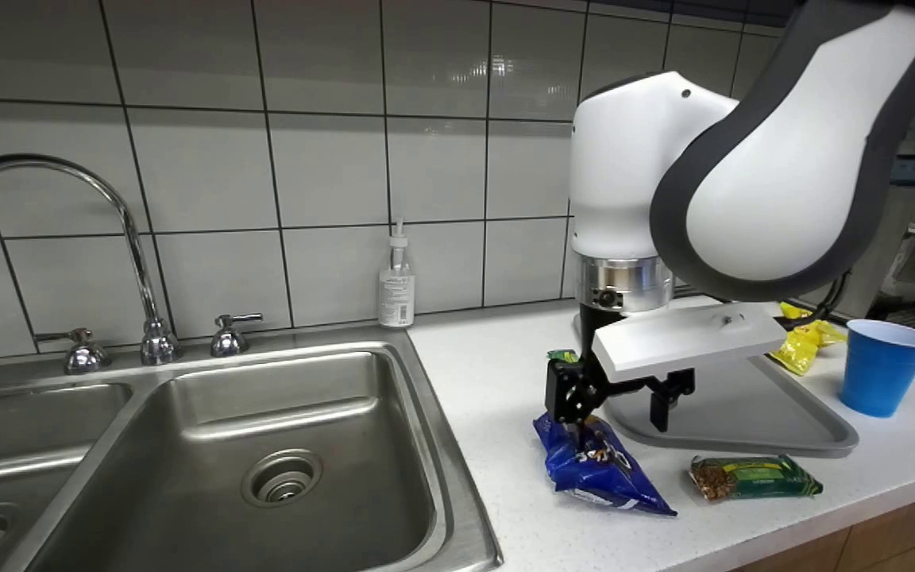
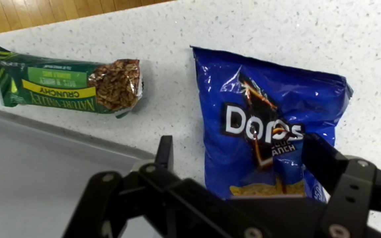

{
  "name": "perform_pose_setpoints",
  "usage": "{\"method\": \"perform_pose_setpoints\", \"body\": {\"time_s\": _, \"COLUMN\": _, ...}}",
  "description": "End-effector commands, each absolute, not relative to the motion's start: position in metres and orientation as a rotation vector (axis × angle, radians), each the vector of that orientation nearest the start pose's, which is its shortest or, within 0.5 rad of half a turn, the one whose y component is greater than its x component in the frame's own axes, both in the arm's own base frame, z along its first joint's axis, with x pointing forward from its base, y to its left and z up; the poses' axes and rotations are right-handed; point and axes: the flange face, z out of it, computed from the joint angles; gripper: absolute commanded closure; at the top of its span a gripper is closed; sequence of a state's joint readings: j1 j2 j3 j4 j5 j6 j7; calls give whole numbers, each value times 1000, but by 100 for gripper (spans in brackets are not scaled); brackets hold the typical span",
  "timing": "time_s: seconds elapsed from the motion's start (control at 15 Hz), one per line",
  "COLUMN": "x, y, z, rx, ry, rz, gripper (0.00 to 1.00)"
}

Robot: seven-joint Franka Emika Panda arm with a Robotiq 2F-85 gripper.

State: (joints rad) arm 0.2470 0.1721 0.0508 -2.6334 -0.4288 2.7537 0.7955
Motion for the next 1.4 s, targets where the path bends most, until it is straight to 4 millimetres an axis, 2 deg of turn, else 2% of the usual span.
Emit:
{"method": "perform_pose_setpoints", "body": {"time_s": 0.0, "x": 392, "y": 139, "z": 181, "rx": -3296, "ry": 179, "rz": -66, "gripper": 0}}
{"method": "perform_pose_setpoints", "body": {"time_s": 0.4, "x": 394, "y": 136, "z": 180, "rx": -3292, "ry": 200, "rz": -68, "gripper": 0}}
{"method": "perform_pose_setpoints", "body": {"time_s": 0.47, "x": 394, "y": 136, "z": 180, "rx": -3292, "ry": 204, "rz": -69, "gripper": 25}}
{"method": "perform_pose_setpoints", "body": {"time_s": 0.53, "x": 394, "y": 136, "z": 180, "rx": -3291, "ry": 204, "rz": -72, "gripper": 26}}
{"method": "perform_pose_setpoints", "body": {"time_s": 0.6, "x": 395, "y": 135, "z": 180, "rx": -3292, "ry": 205, "rz": -74, "gripper": 32}}
{"method": "perform_pose_setpoints", "body": {"time_s": 0.8, "x": 395, "y": 136, "z": 180, "rx": -3293, "ry": 206, "rz": -75, "gripper": 58}}
{"method": "perform_pose_setpoints", "body": {"time_s": 1.13, "x": 395, "y": 137, "z": 180, "rx": -3295, "ry": 205, "rz": -78, "gripper": 95}}
{"method": "perform_pose_setpoints", "body": {"time_s": 1.2, "x": 395, "y": 137, "z": 180, "rx": -3295, "ry": 204, "rz": -78, "gripper": 100}}
{"method": "perform_pose_setpoints", "body": {"time_s": 1.33, "x": 395, "y": 137, "z": 180, "rx": -3295, "ry": 202, "rz": -78, "gripper": 100}}
